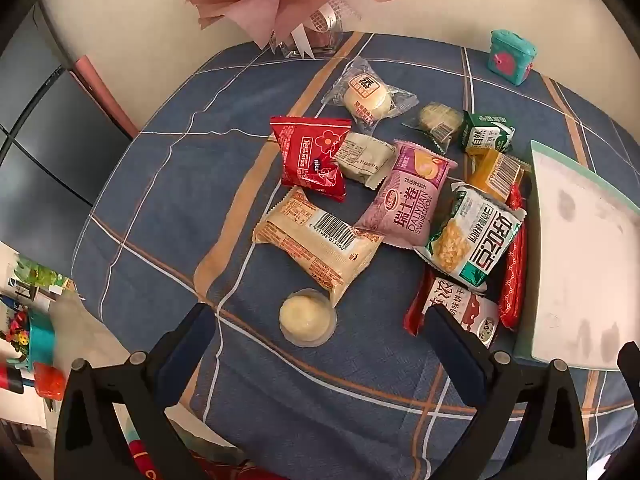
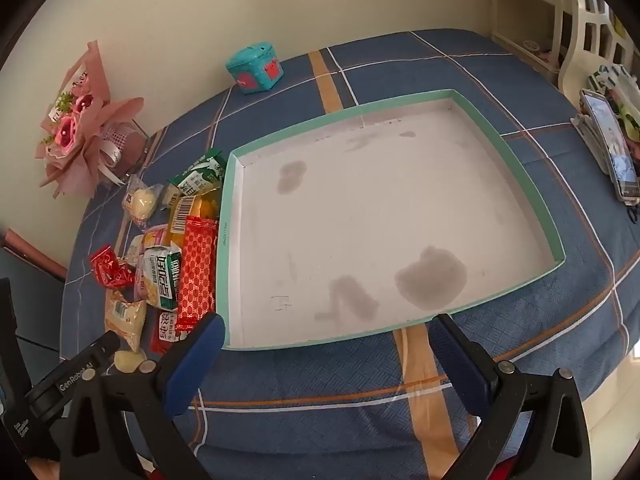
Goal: Organize snacks
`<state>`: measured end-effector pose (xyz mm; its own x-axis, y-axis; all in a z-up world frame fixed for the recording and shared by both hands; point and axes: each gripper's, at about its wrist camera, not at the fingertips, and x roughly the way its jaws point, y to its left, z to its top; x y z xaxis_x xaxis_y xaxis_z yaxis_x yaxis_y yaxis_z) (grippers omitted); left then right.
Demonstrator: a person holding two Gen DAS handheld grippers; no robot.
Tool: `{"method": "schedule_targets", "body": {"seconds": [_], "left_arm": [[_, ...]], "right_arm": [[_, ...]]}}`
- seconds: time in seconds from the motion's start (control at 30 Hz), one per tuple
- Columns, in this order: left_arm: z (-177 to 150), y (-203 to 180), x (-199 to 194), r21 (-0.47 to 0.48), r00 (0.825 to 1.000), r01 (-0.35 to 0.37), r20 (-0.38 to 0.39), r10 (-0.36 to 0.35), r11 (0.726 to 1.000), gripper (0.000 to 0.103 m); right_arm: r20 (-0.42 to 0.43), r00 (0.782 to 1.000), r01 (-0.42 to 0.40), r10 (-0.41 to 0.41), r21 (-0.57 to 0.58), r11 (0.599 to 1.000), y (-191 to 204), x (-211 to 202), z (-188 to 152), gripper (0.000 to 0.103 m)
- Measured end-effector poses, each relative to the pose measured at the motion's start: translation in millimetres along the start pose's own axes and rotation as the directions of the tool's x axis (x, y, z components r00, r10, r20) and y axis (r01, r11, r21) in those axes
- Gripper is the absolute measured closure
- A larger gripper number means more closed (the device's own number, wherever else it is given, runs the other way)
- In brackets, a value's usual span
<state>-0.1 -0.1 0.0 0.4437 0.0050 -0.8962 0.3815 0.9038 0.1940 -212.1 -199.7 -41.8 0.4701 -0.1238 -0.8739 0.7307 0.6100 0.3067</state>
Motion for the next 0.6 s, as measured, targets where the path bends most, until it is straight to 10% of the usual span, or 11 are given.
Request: {"method": "schedule_targets", "body": {"seconds": [0.6], "left_arm": [[3, -15, 3, 0.004, 0.999, 0.053, -0.014, -0.053, 0.999, 0.000]], "right_arm": [[-0.019, 1.000, 0.001, -0.002, -0.059, 0.998, 12, 6, -4, 0.000]]}}
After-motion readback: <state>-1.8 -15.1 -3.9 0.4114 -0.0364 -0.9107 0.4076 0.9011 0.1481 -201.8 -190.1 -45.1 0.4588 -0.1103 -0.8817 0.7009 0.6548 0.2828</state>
